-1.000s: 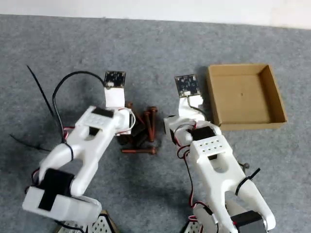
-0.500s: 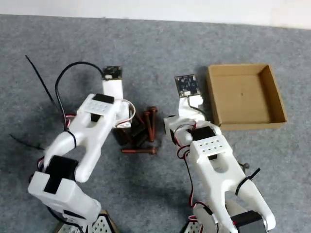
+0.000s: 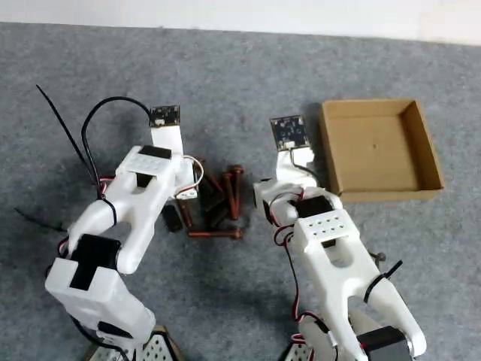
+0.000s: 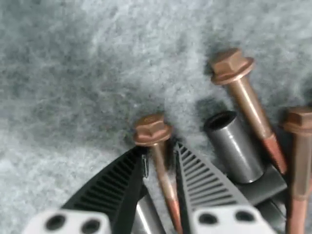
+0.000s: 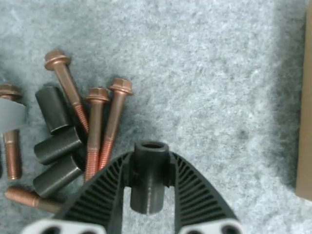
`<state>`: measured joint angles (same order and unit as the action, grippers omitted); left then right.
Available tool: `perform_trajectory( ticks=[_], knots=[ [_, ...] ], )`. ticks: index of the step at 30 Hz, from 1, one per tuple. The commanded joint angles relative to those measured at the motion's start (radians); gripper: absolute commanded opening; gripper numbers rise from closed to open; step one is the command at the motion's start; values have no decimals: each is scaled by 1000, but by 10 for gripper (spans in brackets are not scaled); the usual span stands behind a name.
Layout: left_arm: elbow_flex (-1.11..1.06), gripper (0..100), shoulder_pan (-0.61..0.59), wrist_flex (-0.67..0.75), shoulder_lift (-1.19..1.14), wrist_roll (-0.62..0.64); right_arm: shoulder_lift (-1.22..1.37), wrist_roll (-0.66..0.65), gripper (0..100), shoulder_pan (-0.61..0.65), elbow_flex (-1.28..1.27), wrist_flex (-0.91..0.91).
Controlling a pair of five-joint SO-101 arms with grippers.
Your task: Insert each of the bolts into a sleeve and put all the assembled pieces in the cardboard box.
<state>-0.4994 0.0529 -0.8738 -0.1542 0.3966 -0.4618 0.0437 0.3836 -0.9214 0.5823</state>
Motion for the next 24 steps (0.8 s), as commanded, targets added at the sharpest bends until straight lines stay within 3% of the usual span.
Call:
perform_trajectory(
  ticks=[1, 24],
  knots=[
    [22, 91, -16, -5, -1, 8, -45, -3, 3, -10, 7, -19],
    [22, 88, -1, -11, -7, 3, -45, -3, 3, -10, 7, -19]
  ],
)
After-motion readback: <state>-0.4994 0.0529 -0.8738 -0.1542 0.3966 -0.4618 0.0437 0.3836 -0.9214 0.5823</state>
